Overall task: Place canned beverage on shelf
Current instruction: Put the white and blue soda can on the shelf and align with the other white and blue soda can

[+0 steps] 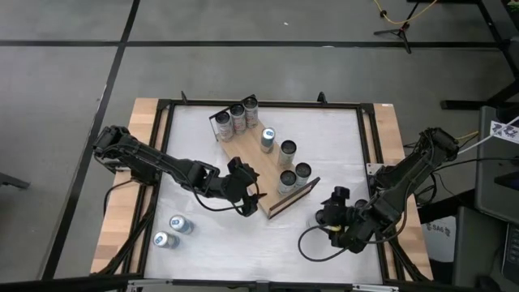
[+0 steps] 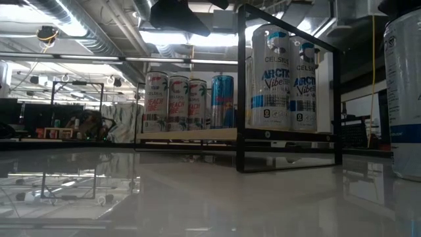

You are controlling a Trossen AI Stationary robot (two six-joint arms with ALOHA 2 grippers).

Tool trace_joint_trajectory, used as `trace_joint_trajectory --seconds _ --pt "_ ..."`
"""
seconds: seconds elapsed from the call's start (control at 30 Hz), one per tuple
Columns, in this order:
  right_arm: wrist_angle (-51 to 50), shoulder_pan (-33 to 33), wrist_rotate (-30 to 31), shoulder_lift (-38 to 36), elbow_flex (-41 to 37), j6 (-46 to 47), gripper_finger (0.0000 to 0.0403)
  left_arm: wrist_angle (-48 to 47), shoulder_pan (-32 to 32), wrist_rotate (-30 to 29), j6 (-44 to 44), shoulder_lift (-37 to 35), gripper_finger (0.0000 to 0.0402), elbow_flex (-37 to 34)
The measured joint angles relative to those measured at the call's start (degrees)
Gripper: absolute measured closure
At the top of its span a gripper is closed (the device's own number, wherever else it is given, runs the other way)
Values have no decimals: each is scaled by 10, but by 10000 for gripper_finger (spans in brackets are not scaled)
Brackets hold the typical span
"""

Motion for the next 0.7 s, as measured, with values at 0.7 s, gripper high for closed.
trace_joint_trajectory --seconds 0.7 --pt "20 1 -4 30 0 27 66 0 -17 0 0 0 76 0"
